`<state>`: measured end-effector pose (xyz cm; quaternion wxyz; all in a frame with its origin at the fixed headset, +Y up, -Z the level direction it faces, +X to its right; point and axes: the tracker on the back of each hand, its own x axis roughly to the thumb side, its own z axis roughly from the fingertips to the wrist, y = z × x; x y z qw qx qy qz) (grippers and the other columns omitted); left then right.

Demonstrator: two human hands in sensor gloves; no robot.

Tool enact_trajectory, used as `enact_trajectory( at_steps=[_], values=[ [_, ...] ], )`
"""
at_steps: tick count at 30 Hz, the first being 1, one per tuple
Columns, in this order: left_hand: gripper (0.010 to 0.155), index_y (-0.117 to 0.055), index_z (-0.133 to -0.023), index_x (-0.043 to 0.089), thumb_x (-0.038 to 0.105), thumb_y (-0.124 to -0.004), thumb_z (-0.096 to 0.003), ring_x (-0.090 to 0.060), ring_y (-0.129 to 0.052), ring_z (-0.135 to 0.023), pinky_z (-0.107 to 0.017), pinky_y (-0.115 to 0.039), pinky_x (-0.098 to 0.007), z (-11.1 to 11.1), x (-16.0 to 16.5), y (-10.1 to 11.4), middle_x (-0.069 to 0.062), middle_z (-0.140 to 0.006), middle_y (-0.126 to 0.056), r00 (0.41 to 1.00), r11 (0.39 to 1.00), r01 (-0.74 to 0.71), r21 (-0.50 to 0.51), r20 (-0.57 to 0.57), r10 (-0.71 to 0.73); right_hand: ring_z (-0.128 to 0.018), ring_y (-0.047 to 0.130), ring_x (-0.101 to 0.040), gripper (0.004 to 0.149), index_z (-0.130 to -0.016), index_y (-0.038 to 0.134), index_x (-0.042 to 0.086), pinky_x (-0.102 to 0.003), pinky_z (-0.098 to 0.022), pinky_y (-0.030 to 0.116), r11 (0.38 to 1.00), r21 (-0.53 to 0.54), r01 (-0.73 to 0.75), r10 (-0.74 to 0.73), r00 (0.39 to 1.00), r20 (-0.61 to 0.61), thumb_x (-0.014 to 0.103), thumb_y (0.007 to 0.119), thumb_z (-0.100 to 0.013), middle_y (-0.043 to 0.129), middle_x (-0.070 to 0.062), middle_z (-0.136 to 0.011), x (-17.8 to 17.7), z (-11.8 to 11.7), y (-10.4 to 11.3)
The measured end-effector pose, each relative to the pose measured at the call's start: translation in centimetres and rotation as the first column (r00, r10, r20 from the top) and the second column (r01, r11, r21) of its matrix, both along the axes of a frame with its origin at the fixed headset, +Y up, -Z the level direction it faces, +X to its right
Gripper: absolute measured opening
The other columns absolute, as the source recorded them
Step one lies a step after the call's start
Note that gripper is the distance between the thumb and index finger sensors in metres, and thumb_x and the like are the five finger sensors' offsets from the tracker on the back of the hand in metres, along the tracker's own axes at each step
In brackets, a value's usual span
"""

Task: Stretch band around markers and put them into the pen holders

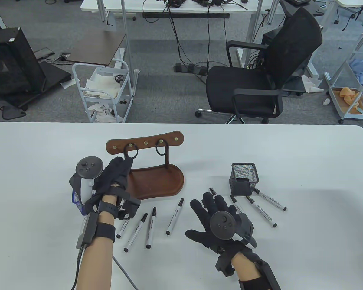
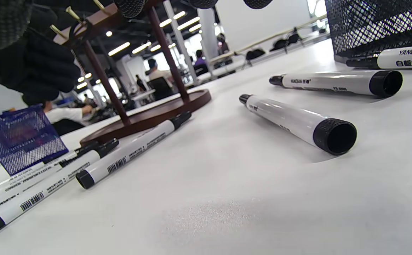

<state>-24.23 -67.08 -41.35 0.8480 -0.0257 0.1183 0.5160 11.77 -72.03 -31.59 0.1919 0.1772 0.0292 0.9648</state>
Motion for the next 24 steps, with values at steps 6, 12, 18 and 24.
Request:
enact_trajectory(
  at_steps=[6, 12, 18, 24],
  values=[
    [0.073, -0.055, -0.109, -0.003, 0.048, -0.073, -0.059, -0.057, -0.06, -0.106, -0.072, -0.057, -0.072, -0.8, 0.5, -0.4, -0.033, -0.115, -0.064, 0.996, 0.998, -0.046, -0.042, -0.08, 0.043, -0.116, 0.027, -0.053, 0.09, -0.113, 0.038, 0.039, -0.082, -0.07, 0.035, 1.0, 0.002, 0.012, -0.012, 1.0, -0.001, 0.076, 0.073, -0.039, 0.027, -0.012, -0.131, 0.2, 0.0, 0.1],
    [0.069, -0.059, -0.107, -0.002, 0.044, -0.074, -0.0587, -0.055, -0.067, -0.103, -0.07, -0.06, -0.071, -1.6, 0.9, -0.7, -0.032, -0.112, -0.069, 0.988, 0.994, -0.092, -0.051, -0.127, 0.084, -0.116, 0.027, -0.053, 0.09, -0.113, 0.038, 0.039, -0.082, -0.07, 0.035, 1.0, 0.003, 0.021, -0.021, 1.0, -0.004, 0.076, 0.073, -0.039, 0.027, -0.012, -0.131, 0.3, 0.0, 0.2],
    [0.05, -0.07, -0.099, 0.005, 0.036, -0.074, -0.0602, -0.046, -0.082, -0.097, -0.068, -0.068, -0.067, -1.8, 1.0, -0.8, -0.022, -0.103, -0.085, 0.98, 0.993, -0.113, -0.036, -0.169, 0.105, -0.116, 0.027, -0.053, 0.09, -0.113, 0.038, 0.039, -0.082, -0.07, 0.035, 1.0, 0.0, 0.023, -0.023, 1.0, -0.006, 0.076, 0.073, -0.039, 0.027, -0.012, -0.131, 0.4, 0.0, 0.2],
    [0.044, -0.075, -0.095, 0.008, 0.035, -0.075, -0.0598, -0.042, -0.087, -0.093, -0.068, -0.069, -0.066, -1.5, 0.6, -0.5, -0.017, -0.098, -0.091, 0.981, 0.993, -0.113, -0.019, -0.16, 0.108, -0.116, 0.028, -0.052, 0.089, -0.113, 0.039, 0.039, -0.082, -0.07, 0.035, 1.0, -0.002, 0.024, -0.024, 1.0, -0.006, 0.076, 0.073, -0.039, 0.028, -0.012, -0.131, 0.4, 0.0, 0.2]
  ],
)
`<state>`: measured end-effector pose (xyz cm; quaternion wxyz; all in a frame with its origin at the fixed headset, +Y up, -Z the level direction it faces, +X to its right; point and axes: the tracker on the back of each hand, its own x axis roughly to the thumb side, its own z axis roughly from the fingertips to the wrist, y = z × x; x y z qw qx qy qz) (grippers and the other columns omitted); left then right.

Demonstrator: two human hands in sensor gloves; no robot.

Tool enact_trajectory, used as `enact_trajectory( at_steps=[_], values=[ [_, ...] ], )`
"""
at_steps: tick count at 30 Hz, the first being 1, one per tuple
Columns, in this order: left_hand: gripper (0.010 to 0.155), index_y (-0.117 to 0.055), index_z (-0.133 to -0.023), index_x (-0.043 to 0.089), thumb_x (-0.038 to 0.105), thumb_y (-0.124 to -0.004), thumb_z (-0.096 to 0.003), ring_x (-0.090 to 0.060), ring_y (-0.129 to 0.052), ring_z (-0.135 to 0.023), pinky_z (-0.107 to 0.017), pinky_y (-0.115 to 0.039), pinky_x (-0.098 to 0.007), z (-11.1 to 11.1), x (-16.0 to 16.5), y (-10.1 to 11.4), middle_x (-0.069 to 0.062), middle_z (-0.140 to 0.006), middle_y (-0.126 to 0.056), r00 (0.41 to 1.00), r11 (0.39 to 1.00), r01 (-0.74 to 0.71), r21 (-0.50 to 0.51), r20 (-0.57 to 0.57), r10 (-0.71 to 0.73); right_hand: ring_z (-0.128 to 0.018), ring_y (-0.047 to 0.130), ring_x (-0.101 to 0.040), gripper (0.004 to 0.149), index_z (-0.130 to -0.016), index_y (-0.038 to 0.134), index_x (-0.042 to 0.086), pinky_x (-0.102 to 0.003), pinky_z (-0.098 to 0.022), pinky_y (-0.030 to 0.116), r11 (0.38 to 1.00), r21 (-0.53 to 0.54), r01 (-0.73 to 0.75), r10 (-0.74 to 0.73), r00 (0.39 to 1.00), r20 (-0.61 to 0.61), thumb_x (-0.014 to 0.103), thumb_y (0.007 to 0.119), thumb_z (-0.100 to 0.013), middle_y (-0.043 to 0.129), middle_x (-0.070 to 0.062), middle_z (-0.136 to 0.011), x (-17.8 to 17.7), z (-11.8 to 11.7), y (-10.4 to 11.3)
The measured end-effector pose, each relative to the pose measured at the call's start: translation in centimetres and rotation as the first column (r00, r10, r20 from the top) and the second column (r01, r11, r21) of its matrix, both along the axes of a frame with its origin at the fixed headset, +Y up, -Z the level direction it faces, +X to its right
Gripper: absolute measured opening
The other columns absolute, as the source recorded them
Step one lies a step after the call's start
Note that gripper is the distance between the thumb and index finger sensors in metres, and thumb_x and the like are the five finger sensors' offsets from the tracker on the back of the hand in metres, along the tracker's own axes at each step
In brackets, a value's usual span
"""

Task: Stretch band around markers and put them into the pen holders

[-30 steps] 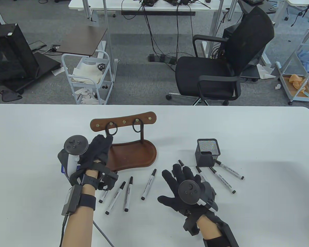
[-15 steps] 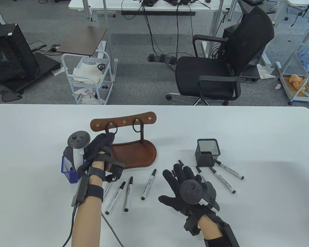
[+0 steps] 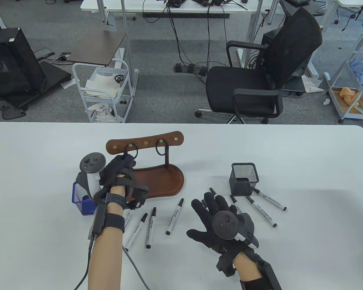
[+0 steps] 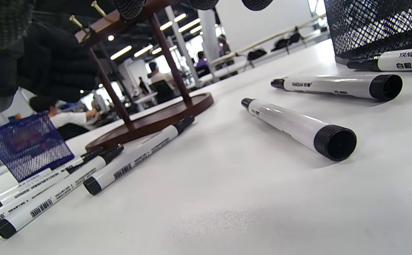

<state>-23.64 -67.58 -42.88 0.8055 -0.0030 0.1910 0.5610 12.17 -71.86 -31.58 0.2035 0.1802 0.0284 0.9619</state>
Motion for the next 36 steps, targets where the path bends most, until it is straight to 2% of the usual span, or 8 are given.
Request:
enact_trajectory(
  at_steps=[11, 21, 29, 36],
  values=[
    [0.045, -0.078, -0.093, 0.007, 0.036, -0.076, -0.0589, -0.042, -0.089, -0.092, -0.067, -0.069, -0.066, 1.1, -0.3, 2.7, -0.017, -0.096, -0.094, 0.998, 0.999, -0.002, 0.049, 0.056, -0.001, -0.116, 0.028, -0.052, 0.088, -0.113, 0.039, 0.039, -0.082, -0.07, 0.035, 1.0, -0.002, -0.001, 0.001, 1.0, -0.001, 0.075, 0.073, -0.039, 0.028, -0.012, -0.131, 0.0, 0.0, 0.0],
    [0.044, -0.079, -0.092, 0.009, 0.038, -0.077, -0.0591, -0.041, -0.089, -0.092, -0.068, -0.069, -0.066, 3.3, 1.1, 3.3, -0.016, -0.096, -0.094, 0.972, 0.992, 0.04, 0.123, 0.224, -0.067, -0.116, 0.029, -0.051, 0.087, -0.113, 0.039, 0.039, -0.08, -0.072, 0.038, 1.0, 0.0, 0.008, -0.008, 1.0, -0.003, 0.074, 0.072, -0.04, 0.03, -0.013, -0.131, 0.0, 0.0, 0.0],
    [0.043, -0.08, -0.092, 0.01, 0.039, -0.078, -0.0593, -0.041, -0.088, -0.093, -0.068, -0.068, -0.066, 5.4, 3.3, 2.8, -0.015, -0.096, -0.094, 0.911, 0.98, 0.043, 0.195, 0.395, -0.119, -0.114, 0.041, -0.048, 0.084, -0.113, 0.041, 0.038, -0.074, -0.075, 0.045, 0.997, 0.008, 0.079, -0.078, 0.997, -0.009, 0.073, 0.071, -0.042, 0.04, -0.013, -0.129, 0.2, 0.0, 0.3],
    [0.043, -0.081, -0.092, 0.011, 0.039, -0.079, -0.0592, -0.041, -0.088, -0.093, -0.069, -0.067, -0.067, 7.2, 6.6, 2.0, -0.015, -0.097, -0.094, 0.816, 0.971, 0.041, 0.237, 0.552, -0.17, -0.106, 0.056, -0.042, 0.078, -0.112, 0.047, 0.031, -0.064, -0.076, 0.053, 0.983, -0.015, 0.182, -0.182, 0.983, -0.012, 0.066, 0.071, -0.046, 0.052, -0.011, -0.122, 0.3, -0.2, 0.5]
  ],
)
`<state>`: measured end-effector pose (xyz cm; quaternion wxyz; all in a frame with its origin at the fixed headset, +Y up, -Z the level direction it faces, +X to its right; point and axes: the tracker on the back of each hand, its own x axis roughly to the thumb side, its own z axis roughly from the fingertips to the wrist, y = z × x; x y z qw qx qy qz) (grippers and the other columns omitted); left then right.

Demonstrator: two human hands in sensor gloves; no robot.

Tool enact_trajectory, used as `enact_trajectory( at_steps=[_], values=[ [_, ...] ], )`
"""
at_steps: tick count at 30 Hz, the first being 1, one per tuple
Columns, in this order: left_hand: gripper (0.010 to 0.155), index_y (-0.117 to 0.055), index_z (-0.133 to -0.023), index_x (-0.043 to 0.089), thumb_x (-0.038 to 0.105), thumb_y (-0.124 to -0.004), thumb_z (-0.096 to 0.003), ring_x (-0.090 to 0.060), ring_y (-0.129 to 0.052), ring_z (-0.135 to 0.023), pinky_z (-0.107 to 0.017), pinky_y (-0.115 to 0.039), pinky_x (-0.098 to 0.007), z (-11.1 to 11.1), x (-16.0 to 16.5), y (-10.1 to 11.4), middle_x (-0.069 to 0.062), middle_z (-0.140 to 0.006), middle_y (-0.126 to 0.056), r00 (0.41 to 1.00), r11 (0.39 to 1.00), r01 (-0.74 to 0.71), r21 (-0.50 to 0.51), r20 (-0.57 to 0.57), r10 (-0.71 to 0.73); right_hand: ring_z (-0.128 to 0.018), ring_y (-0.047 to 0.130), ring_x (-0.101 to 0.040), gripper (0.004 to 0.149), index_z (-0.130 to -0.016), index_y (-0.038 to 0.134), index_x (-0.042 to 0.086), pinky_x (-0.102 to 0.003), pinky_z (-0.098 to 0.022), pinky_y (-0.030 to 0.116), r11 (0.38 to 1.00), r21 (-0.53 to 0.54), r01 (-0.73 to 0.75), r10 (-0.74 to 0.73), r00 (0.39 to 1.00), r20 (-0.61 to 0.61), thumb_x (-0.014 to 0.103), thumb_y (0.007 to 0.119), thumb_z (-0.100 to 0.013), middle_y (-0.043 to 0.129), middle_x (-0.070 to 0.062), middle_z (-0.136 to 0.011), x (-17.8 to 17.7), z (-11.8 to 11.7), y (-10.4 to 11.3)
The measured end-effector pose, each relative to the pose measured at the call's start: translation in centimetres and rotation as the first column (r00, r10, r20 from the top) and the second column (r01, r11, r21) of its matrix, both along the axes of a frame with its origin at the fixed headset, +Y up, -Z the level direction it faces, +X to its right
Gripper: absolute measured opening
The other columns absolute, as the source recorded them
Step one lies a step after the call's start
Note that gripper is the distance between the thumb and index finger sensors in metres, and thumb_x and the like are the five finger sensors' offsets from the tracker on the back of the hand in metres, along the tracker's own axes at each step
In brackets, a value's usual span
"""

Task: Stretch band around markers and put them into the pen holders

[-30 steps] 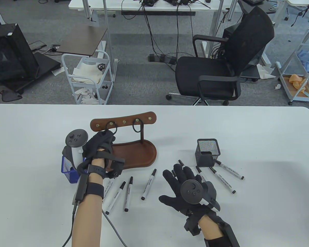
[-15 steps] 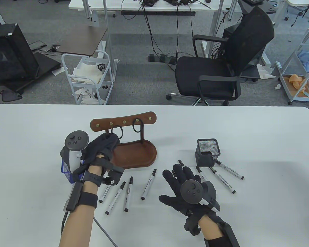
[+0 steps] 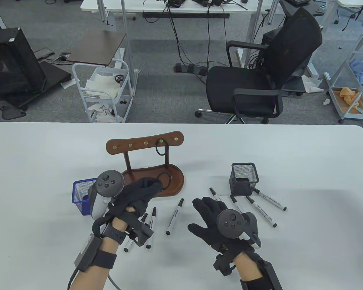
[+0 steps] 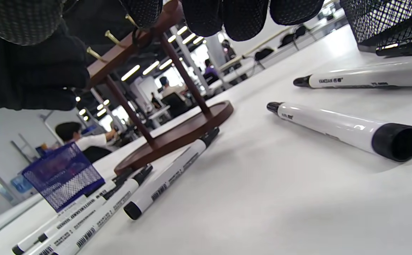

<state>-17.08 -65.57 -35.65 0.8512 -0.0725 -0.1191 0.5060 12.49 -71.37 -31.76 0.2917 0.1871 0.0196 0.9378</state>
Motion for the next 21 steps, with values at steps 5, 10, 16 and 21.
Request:
enact_trajectory(
  at_steps=[5, 10, 16, 21],
  values=[
    [0.042, -0.081, -0.092, 0.012, 0.039, -0.079, -0.0593, -0.041, -0.087, -0.095, -0.07, -0.066, -0.067, 0.8, 2.0, -1.1, -0.015, -0.098, -0.093, 0.994, 0.999, 0.037, 0.018, 0.105, -0.039, -0.1, 0.064, -0.038, 0.074, -0.11, 0.05, 0.026, -0.058, -0.075, 0.057, 0.997, -0.022, 0.071, -0.071, 0.997, 0.001, 0.061, 0.071, -0.048, 0.059, -0.008, -0.117, 0.2, -0.1, 0.1],
    [0.042, -0.081, -0.093, 0.014, 0.039, -0.079, -0.0595, -0.042, -0.086, -0.095, -0.07, -0.065, -0.067, 1.2, 3.4, -2.5, -0.014, -0.099, -0.093, 0.984, 0.998, 0.052, 0.027, 0.168, -0.056, -0.095, 0.069, -0.034, 0.07, -0.109, 0.052, 0.024, -0.055, -0.073, 0.06, 0.989, -0.047, 0.138, -0.138, 0.99, 0.002, 0.057, 0.071, -0.05, 0.063, -0.006, -0.113, 0.4, -0.3, 0.1],
    [0.041, -0.082, -0.093, 0.015, 0.039, -0.079, -0.0597, -0.043, -0.085, -0.096, -0.07, -0.064, -0.068, 1.3, 4.7, -3.8, -0.014, -0.099, -0.092, 0.969, 0.998, 0.056, 0.023, 0.238, -0.059, -0.093, 0.071, -0.033, 0.069, -0.108, 0.054, 0.022, -0.054, -0.072, 0.062, 0.968, -0.098, 0.233, -0.233, 0.972, 0.005, 0.056, 0.07, -0.05, 0.066, -0.006, -0.11, 0.8, -0.6, 0.0],
    [0.041, -0.082, -0.093, 0.016, 0.039, -0.079, -0.0596, -0.043, -0.084, -0.097, -0.071, -0.063, -0.068, 1.3, 5.8, -4.2, -0.014, -0.1, -0.092, 0.957, 0.998, 0.059, 0.031, 0.283, -0.066, -0.091, 0.073, -0.032, 0.065, -0.106, 0.056, 0.022, -0.053, -0.071, 0.063, 0.946, -0.133, 0.294, -0.295, 0.955, 0.014, 0.053, 0.069, -0.051, 0.068, -0.005, -0.109, 1.1, -0.8, -0.2]
  ],
)
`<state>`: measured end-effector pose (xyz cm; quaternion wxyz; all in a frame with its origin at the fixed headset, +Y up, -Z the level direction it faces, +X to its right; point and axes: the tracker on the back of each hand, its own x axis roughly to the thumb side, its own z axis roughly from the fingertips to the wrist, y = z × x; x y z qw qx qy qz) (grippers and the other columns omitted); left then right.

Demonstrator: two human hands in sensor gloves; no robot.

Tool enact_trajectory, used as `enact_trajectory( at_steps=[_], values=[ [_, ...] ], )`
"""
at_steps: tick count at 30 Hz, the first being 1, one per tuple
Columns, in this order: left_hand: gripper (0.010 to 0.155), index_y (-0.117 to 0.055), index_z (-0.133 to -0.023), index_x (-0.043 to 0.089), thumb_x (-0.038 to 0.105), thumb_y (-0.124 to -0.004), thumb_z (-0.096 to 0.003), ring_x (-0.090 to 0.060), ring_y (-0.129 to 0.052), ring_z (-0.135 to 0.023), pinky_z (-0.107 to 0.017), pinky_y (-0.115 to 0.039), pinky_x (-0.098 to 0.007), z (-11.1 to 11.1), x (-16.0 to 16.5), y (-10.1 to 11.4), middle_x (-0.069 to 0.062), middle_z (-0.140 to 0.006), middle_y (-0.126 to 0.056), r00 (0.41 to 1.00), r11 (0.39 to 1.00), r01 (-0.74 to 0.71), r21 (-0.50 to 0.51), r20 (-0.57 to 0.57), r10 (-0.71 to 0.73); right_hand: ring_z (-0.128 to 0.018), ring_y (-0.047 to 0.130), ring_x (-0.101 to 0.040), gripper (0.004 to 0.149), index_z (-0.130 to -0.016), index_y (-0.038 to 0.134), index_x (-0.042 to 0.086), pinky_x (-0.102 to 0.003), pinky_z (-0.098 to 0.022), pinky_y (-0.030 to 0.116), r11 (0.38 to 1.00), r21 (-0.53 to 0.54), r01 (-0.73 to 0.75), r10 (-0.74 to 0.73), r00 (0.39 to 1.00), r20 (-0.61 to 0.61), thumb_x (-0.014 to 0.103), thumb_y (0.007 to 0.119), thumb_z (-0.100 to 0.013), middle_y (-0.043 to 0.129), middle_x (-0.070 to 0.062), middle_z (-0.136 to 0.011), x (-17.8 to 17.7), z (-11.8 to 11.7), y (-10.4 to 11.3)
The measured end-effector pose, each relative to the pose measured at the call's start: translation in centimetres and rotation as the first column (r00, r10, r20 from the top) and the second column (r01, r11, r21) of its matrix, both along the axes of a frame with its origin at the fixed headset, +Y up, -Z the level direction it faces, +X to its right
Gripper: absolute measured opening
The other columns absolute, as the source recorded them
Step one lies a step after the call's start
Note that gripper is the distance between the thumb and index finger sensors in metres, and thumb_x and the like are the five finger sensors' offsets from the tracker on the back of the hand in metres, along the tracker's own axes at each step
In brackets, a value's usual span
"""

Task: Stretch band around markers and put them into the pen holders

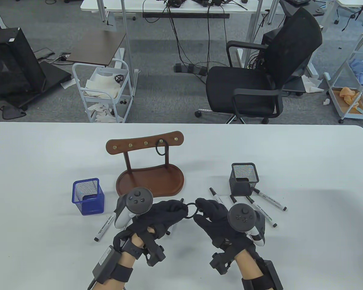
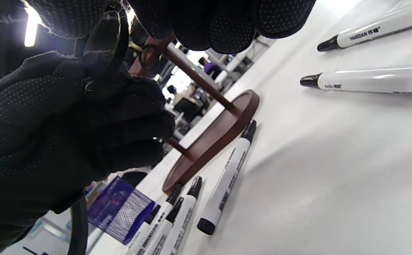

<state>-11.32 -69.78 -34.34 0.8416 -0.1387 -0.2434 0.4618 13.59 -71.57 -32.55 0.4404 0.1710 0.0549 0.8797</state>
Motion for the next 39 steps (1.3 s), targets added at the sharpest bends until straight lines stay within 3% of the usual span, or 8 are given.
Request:
enact_trajectory(
  at_steps=[12, 24, 28, 36, 39],
  values=[
    [0.041, -0.082, -0.093, 0.016, 0.039, -0.079, -0.0595, -0.043, -0.082, -0.098, -0.071, -0.062, -0.069, -0.1, 1.0, -1.2, -0.013, -0.1, -0.092, 0.999, 1.0, 0.0, -0.014, 0.047, 0.001, -0.082, 0.082, -0.029, 0.043, -0.094, 0.069, 0.025, -0.052, -0.067, 0.068, 0.989, -0.082, 0.122, -0.124, 0.992, -0.018, 0.041, 0.072, -0.055, 0.079, -0.003, -0.097, 0.2, -0.5, -0.4],
    [0.039, -0.082, -0.093, 0.018, 0.039, -0.078, -0.0598, -0.043, -0.08, -0.1, -0.073, -0.061, -0.069, -0.1, 0.3, -1.5, -0.012, -0.102, -0.09, 0.999, 1.0, -0.027, -0.014, 0.039, 0.027, -0.081, 0.084, -0.031, 0.039, -0.091, 0.074, 0.023, -0.054, -0.066, 0.07, 0.938, -0.199, 0.285, -0.298, 0.954, -0.039, 0.038, 0.075, -0.055, 0.083, -0.004, -0.097, 0.4, -0.9, -0.9],
    [0.039, -0.081, -0.093, 0.018, 0.039, -0.078, -0.0599, -0.043, -0.08, -0.101, -0.073, -0.06, -0.069, -0.1, 0.3, -1.5, -0.011, -0.102, -0.09, 0.999, 0.999, -0.037, -0.014, 0.04, 0.038, -0.082, 0.084, -0.032, 0.039, -0.09, 0.076, 0.023, -0.054, -0.066, 0.07, 0.893, -0.249, 0.374, -0.397, 0.917, -0.046, 0.038, 0.077, -0.055, 0.084, -0.004, -0.098, 0.6, -1.1, -1.0],
    [0.039, -0.081, -0.093, 0.019, 0.039, -0.078, -0.0598, -0.044, -0.078, -0.102, -0.073, -0.059, -0.07, -0.4, 0.0, -1.5, -0.009, -0.103, -0.09, 0.996, 0.997, -0.076, -0.026, 0.044, 0.077, -0.082, 0.086, -0.031, 0.038, -0.089, 0.08, 0.021, -0.053, -0.066, 0.072, 0.708, -0.409, 0.576, -0.649, 0.759, -0.054, 0.037, 0.08, -0.054, 0.086, -0.005, -0.098, 0.7, -1.5, -1.8],
    [0.039, -0.082, -0.093, 0.019, 0.039, -0.078, -0.0598, -0.043, -0.079, -0.102, -0.073, -0.059, -0.07, -0.5, -0.3, -1.4, -0.008, -0.103, -0.09, 0.996, 0.996, -0.085, -0.017, 0.026, 0.086, -0.079, 0.088, -0.03, 0.038, -0.088, 0.08, 0.021, -0.053, -0.064, 0.073, 0.669, -0.448, 0.592, -0.686, 0.725, -0.066, 0.038, 0.081, -0.054, 0.089, -0.005, -0.096, 0.4, -1.6, -2.1]
  ],
)
